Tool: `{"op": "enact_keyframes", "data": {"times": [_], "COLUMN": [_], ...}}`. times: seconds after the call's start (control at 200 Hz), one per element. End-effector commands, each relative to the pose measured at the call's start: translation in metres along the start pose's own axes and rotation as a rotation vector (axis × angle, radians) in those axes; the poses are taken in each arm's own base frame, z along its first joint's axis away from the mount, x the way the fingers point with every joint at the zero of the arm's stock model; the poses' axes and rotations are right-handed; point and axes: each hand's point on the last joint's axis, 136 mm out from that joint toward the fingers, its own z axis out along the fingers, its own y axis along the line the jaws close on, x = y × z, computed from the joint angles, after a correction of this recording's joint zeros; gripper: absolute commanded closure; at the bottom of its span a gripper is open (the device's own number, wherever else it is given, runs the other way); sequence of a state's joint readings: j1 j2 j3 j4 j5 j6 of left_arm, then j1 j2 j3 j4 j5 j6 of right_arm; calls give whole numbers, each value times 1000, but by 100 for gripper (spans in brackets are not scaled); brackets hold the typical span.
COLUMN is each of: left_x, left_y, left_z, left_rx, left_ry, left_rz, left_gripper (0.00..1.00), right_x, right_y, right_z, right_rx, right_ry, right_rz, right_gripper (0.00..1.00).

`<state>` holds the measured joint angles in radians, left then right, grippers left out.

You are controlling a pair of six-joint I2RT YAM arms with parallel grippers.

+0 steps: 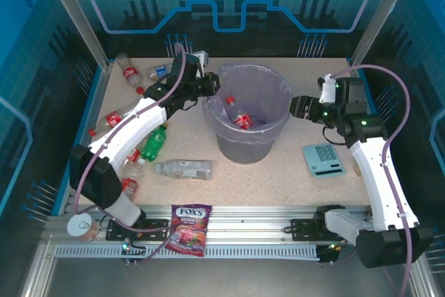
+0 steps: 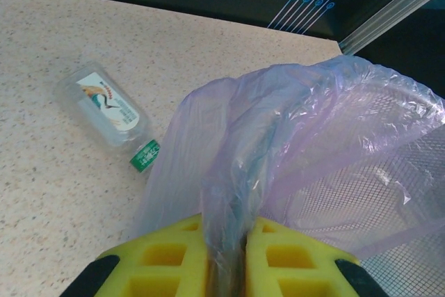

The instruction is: Put the plastic bottles in the bin

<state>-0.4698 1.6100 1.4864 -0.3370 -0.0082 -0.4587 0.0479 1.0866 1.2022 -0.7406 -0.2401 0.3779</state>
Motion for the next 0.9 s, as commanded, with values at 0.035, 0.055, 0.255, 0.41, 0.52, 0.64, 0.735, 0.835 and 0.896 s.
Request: {"op": "enact_keyframes", "data": {"times": [0.035, 0.055, 0.255, 0.41, 0.52, 0.64, 0.735, 0.835, 0.896], "left_x": [-6, -8, -23, -32, -38, -56, -76, -101, -113], "left_y": [-9, -11, -22, -25, -26, -29, -12, 29, 58], "left_z": [21, 22, 21, 16, 11, -6, -28, -53, -66], "left_rx": [-12, -10, -18, -21, -33, -33, -66, -41, -50], "left_ry": [-20, -21, -48, -64, -76, -137, -142, -171, -244], "left_rz": [2, 5, 55, 84, 101, 120, 45, -145, -246], "left_gripper": [92, 91, 81, 51, 38, 17, 8, 4, 5], "right_x": [-9, -9, -19, -26, -29, -31, -34, -33, -32], "right_y": [16, 16, 24, 21, 16, 15, 13, 14, 13], "right_z": [-8, -9, -19, -20, -19, -20, -21, -21, -20], "right_rx": [-144, -149, -199, -183, -161, -163, -158, -166, -166], "right_ry": [-31, -33, -112, -145, -153, -163, -169, -165, -164], "right_rz": [21, 19, -47, -60, -63, -67, -64, -63, -63], "right_gripper": [23, 23, 24, 23, 21, 19, 18, 17, 16]}}
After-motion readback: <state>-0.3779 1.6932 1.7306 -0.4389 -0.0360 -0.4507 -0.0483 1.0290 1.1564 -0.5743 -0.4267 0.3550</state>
